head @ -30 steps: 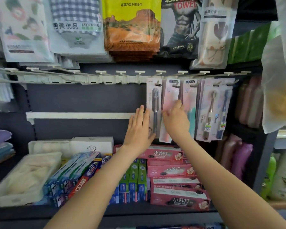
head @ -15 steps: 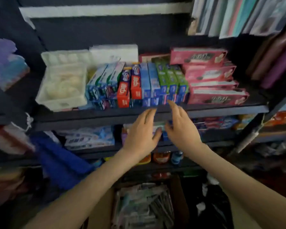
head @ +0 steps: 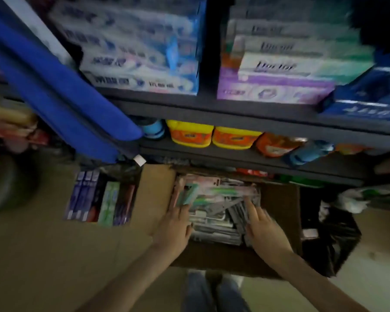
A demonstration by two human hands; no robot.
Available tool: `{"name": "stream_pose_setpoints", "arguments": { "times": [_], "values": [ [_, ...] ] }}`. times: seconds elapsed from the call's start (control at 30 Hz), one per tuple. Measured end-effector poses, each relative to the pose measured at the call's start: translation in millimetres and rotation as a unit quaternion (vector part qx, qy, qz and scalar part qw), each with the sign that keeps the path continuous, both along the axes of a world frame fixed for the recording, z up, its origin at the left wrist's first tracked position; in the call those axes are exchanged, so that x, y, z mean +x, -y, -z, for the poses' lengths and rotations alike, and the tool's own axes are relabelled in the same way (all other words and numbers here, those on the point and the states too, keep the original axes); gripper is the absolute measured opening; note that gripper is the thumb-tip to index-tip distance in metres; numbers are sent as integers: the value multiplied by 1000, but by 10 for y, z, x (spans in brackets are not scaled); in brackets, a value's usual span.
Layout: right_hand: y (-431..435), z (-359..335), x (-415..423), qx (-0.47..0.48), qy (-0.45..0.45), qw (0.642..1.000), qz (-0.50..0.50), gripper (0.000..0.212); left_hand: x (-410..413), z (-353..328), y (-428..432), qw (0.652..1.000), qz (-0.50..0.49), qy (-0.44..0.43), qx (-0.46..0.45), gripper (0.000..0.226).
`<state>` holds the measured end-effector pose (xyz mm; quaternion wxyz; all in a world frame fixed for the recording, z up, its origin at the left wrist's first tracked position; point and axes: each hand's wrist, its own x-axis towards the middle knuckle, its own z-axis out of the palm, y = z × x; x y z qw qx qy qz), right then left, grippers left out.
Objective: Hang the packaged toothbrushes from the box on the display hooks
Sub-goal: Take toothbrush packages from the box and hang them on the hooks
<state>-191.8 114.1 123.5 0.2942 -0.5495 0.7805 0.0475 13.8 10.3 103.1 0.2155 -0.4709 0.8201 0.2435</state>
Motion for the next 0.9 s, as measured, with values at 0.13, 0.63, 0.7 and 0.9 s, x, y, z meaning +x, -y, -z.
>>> {"name": "stream_pose_setpoints", "arguments": {
  "times": [0.13,0.63,0.7,0.9],
  "values": [
    [-26,1148,130,54,5,998,-24,73,8,1025,-28,996,-79,32,21,62],
    [47,2711,301,65,47,997,-11,70,-192,2638,79,992,-2,112,-56,48],
    [38,2701,297,58,54,997,-13,70,-186,2633,99,992,7,115,-57,48],
    [63,2668,264,39,37,998,-21,71,-212,2641,27,984,12,170,-51,59]
  ]
}}
